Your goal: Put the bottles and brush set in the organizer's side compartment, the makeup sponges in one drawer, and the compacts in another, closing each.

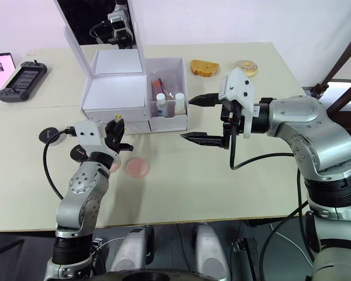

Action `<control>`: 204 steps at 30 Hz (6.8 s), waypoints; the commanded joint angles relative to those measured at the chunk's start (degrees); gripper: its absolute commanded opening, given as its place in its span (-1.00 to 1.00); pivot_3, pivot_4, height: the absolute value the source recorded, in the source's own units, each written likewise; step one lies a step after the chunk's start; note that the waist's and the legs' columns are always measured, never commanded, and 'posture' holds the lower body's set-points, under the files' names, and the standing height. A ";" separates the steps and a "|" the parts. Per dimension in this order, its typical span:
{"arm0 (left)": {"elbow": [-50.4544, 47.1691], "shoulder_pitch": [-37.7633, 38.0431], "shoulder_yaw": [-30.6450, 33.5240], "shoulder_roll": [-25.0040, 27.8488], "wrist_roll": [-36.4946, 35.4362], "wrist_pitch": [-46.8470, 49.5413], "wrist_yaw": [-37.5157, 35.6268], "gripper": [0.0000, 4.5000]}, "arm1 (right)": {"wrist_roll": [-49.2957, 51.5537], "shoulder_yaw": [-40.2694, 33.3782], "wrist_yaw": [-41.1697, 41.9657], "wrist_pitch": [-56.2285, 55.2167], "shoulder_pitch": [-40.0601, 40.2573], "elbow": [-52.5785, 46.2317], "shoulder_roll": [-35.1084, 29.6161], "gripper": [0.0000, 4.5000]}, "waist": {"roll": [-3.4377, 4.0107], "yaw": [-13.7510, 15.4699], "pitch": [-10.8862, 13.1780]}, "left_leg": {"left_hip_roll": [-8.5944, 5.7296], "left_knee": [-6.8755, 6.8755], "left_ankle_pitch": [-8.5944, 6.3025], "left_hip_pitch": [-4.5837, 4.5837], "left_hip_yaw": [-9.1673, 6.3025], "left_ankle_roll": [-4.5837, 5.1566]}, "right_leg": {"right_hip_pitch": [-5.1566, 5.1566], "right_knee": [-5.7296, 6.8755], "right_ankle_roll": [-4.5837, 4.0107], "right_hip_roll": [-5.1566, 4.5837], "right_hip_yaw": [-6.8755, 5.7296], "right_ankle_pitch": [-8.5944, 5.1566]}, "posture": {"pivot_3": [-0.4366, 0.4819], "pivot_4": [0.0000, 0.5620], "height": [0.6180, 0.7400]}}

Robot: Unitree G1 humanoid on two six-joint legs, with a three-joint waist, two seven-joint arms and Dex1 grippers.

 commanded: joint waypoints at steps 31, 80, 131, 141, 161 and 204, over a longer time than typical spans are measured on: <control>-30.23 20.44 -0.19 5.08 -4.32 13.23 -3.80 -0.87 | -0.72 1.89 0.97 -3.18 1.13 0.34 3.00 1.00 | -0.02 -0.30 0.03 | 0.00 -0.03 -0.04 -0.07 0.02 0.01 | -0.13 -0.10 0.02 -0.05 0.00 -0.03 | -0.05 -0.47 1.00; 34.29 27.24 44.20 43.48 -18.71 -22.53 -56.03 0.97 | -7.21 -18.61 12.65 -31.81 20.76 40.91 -6.90 1.00 | -0.01 -1.96 -0.05 | 0.13 -0.04 -0.53 0.06 0.49 0.17 | -0.36 -0.37 -0.10 -0.12 0.17 0.06 | -0.05 -0.47 1.00; -25.53 21.26 1.12 28.63 -21.38 27.61 -16.51 0.97 | 4.78 5.35 9.15 11.81 -0.90 -6.46 -4.70 1.00 | -0.18 -1.64 -0.10 | 0.15 0.12 -0.53 0.07 0.35 0.19 | -0.39 0.01 -0.08 0.08 0.21 0.04 | -0.05 -0.47 1.00; -23.35 23.87 -1.62 26.28 -14.32 21.29 -15.54 0.97 | 4.28 5.56 8.99 11.98 -1.86 -5.74 -6.05 1.00 | -0.18 -1.57 -0.10 | 0.14 0.17 -0.53 0.06 0.34 0.18 | -0.38 -0.02 -0.09 0.06 0.21 0.04 | -0.05 -0.47 1.00; -16.95 15.12 -8.37 21.14 -5.07 20.74 -14.27 0.60 | 4.13 5.55 7.12 12.42 -2.47 -6.59 -6.14 1.00 | -0.18 -1.35 -0.10 | 0.11 0.17 -0.53 0.03 0.34 0.19 | -0.37 -0.03 -0.09 0.03 0.21 0.05 | -0.05 -0.47 1.00; -1.96 -13.45 9.37 54.69 -30.55 28.98 -35.41 0.18 | 3.19 7.94 6.98 8.21 -2.44 -4.94 -2.18 1.00 | -0.16 -0.12 -0.04 | 0.11 0.04 -0.52 -0.02 0.22 0.18 | -0.42 0.00 -0.12 0.14 0.21 0.03 | -0.05 -0.47 1.00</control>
